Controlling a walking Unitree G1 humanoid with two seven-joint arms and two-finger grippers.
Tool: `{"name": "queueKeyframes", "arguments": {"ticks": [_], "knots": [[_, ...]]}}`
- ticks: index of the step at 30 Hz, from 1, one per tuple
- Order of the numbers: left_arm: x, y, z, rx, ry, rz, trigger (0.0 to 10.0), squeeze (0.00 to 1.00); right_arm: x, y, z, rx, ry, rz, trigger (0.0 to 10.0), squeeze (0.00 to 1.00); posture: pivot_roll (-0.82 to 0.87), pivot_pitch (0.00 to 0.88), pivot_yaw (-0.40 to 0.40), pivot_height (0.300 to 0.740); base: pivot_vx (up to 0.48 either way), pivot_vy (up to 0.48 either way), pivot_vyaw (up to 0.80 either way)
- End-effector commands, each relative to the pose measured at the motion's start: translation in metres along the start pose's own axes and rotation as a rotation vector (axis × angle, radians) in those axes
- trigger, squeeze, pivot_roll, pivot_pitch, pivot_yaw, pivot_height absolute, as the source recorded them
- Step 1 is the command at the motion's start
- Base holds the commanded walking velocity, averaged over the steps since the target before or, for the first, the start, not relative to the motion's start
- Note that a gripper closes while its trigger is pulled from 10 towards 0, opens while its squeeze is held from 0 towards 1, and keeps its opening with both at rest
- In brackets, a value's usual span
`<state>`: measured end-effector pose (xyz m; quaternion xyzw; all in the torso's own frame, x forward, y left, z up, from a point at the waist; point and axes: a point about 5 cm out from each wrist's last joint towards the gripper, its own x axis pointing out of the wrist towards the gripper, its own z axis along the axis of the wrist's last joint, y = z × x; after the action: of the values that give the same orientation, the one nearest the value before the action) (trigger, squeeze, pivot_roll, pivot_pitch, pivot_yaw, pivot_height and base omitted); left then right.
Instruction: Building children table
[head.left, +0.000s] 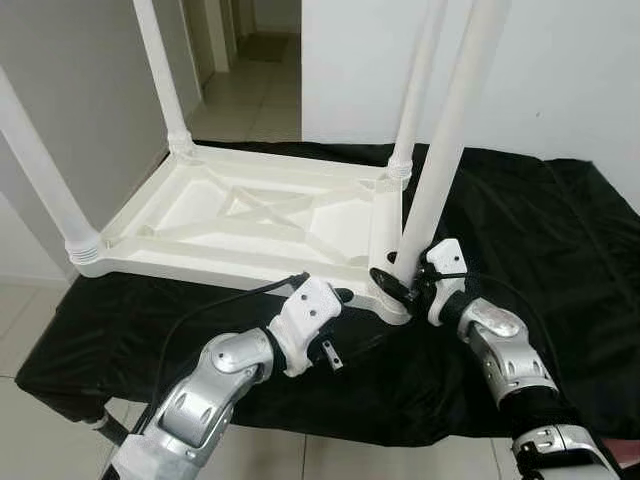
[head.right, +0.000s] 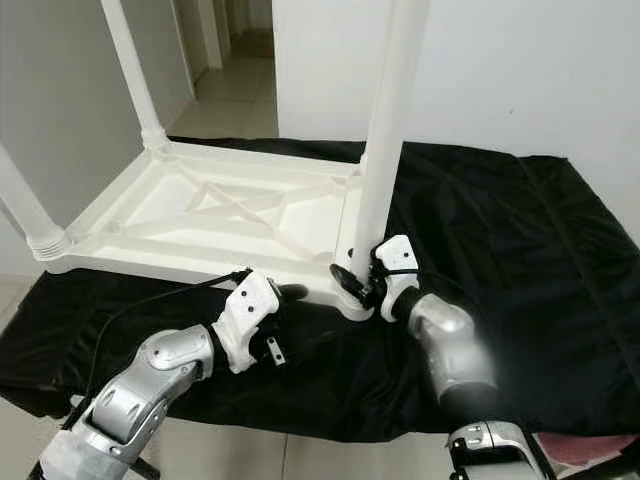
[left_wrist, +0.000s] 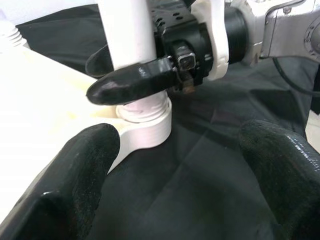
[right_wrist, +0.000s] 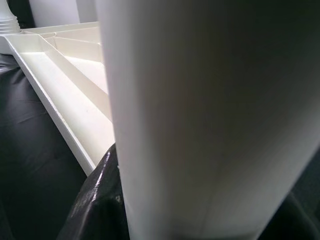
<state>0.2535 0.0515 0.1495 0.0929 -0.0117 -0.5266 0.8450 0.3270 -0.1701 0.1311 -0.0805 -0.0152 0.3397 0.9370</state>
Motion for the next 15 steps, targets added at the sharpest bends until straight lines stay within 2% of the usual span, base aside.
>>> {"name": "queueKeyframes", "arguments": {"ticks": [1, 9, 11, 13, 15], "knots": [[-0.0012, -0.0011, 0.0010, 0.007, 0.003, -0.023, 10.0, 0.00, -0.0054, 0.0034, -0.0108, 0.040, 0.033, -0.003, 10.0, 0.00, -0.02, 0.000, 0.051, 0.740, 0.000, 0.000, 0.00], [0.0004, 0.0065, -0.0016, 0.015, 0.010, 0.003, 10.0, 0.00, -0.0122, 0.0024, -0.0086, 0.074, 0.018, -0.175, 10.0, 0.00, -0.03, 0.000, 0.033, 0.740, 0.000, 0.000, 0.00], [0.0009, 0.0079, 0.0009, 0.000, -0.007, 0.010, 10.0, 0.00, -0.0120, 0.0056, -0.0049, 0.079, 0.021, -0.258, 10.0, 0.00, -0.05, 0.000, 0.032, 0.740, 0.000, 0.000, 0.00], [0.0009, 0.0079, 0.0009, 0.000, -0.007, 0.010, 10.0, 0.00, -0.0120, 0.0056, -0.0049, 0.079, 0.021, -0.258, 10.0, 0.00, -0.05, 0.000, 0.032, 0.740, 0.000, 0.000, 0.00], [0.0018, 0.0060, -0.0018, 0.007, 0.003, 0.000, 10.0, 0.00, -0.0109, 0.0091, -0.0034, 0.099, 0.035, -0.362, 10.0, 0.00, -0.06, 0.000, 0.042, 0.740, 0.000, 0.000, 0.00]]}}
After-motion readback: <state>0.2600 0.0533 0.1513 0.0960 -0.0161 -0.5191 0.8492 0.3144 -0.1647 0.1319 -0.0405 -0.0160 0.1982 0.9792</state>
